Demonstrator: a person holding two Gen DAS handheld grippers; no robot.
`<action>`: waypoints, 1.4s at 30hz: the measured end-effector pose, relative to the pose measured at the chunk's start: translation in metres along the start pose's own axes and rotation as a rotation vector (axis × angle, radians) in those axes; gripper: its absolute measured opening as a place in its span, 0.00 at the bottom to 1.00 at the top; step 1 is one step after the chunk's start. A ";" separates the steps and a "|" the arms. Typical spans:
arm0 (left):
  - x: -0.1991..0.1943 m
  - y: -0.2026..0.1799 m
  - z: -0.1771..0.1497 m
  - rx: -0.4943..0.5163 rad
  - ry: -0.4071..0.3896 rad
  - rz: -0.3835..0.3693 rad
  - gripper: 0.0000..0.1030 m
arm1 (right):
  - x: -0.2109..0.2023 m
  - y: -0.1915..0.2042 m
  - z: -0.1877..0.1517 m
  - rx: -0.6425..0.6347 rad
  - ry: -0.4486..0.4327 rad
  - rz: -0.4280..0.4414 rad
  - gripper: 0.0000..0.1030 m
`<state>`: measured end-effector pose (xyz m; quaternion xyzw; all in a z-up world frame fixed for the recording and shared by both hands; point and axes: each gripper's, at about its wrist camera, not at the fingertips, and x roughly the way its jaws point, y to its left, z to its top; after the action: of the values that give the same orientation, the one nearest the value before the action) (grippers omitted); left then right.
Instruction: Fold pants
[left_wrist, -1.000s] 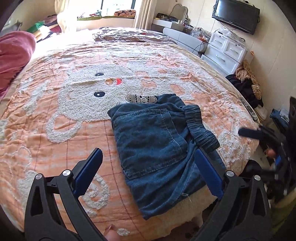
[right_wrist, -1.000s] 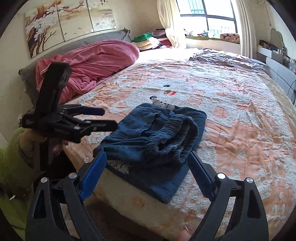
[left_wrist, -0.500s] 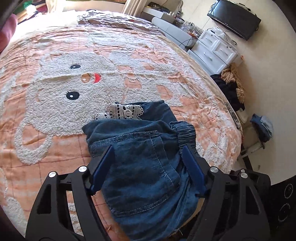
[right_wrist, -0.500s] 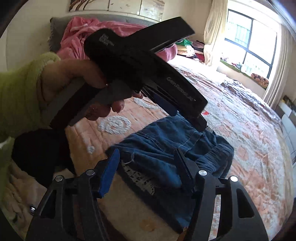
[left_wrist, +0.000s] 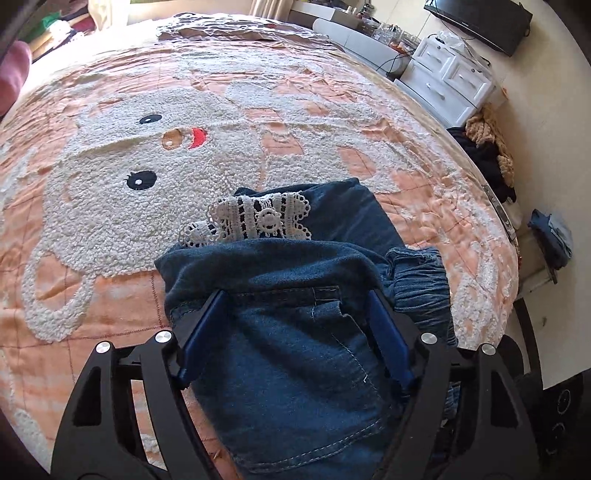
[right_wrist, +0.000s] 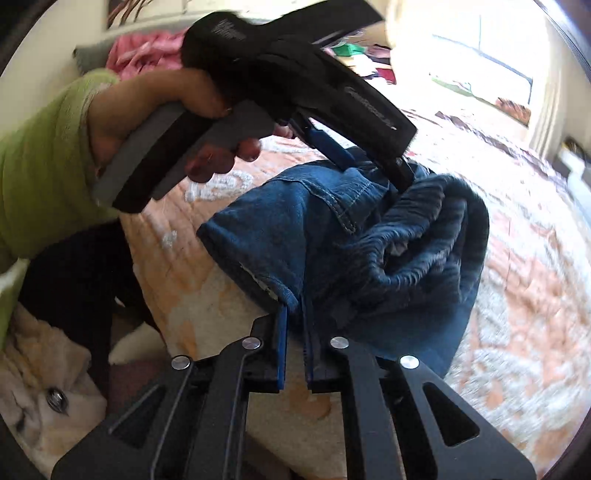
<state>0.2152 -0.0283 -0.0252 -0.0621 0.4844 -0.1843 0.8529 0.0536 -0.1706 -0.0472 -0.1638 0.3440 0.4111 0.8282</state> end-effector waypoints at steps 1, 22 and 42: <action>-0.001 -0.001 0.000 0.002 -0.002 0.002 0.67 | -0.001 -0.003 0.000 0.036 -0.005 0.013 0.11; -0.056 -0.020 -0.011 0.038 -0.131 0.058 0.84 | -0.051 -0.006 0.007 0.198 -0.090 0.025 0.57; -0.085 -0.011 -0.048 -0.015 -0.180 0.123 0.90 | -0.083 -0.053 -0.003 0.411 -0.186 -0.174 0.84</action>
<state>0.1321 -0.0036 0.0210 -0.0547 0.4099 -0.1215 0.9023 0.0589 -0.2514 0.0085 0.0176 0.3270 0.2729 0.9046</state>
